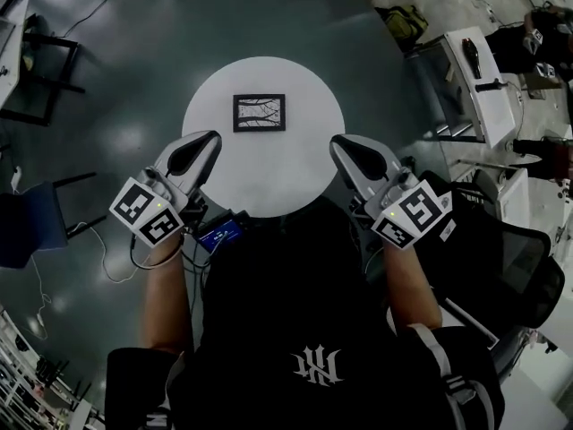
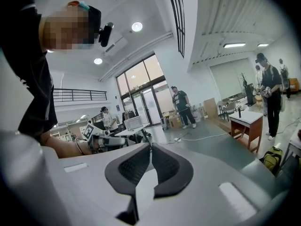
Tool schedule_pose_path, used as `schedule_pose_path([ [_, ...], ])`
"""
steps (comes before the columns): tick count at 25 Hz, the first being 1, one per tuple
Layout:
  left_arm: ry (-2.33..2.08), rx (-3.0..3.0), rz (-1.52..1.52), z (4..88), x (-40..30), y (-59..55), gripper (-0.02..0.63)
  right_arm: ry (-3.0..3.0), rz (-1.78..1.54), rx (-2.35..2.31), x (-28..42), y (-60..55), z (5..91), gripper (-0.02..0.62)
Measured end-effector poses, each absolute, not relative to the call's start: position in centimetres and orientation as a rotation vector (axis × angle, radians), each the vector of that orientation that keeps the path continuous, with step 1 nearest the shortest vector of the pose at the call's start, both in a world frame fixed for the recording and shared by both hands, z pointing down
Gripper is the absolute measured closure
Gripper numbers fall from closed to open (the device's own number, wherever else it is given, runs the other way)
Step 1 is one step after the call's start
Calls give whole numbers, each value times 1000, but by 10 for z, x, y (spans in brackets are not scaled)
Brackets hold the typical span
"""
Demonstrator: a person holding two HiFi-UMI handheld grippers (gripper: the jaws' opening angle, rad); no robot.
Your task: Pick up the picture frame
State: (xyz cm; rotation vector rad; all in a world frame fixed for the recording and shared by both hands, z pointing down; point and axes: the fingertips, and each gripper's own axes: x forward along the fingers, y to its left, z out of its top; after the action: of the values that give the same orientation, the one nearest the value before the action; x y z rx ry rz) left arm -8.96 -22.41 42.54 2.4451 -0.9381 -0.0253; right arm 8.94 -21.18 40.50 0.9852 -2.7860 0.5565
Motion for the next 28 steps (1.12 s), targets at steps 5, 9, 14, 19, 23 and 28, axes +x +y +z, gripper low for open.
schedule_pose_path([
  [5,-1035,2402,32,456,-89,-248,603,-2772,500,888,88,-248,430,583],
  [9,-1136,2321,18,484,-86,-258,603,-2780,543,732,87,-274,463,554],
  [14,-1242,2185,45,529,-93,-271,603,-2747,637,631,84,-307,507,528],
  [19,-1293,2112,82,572,-104,-287,583,-2690,717,595,74,-326,562,526],
  [23,-1299,2057,165,621,-97,-296,561,-2616,844,571,71,-331,614,508],
  [28,-1317,1978,261,673,-100,-300,560,-2496,1000,583,63,-335,678,493],
])
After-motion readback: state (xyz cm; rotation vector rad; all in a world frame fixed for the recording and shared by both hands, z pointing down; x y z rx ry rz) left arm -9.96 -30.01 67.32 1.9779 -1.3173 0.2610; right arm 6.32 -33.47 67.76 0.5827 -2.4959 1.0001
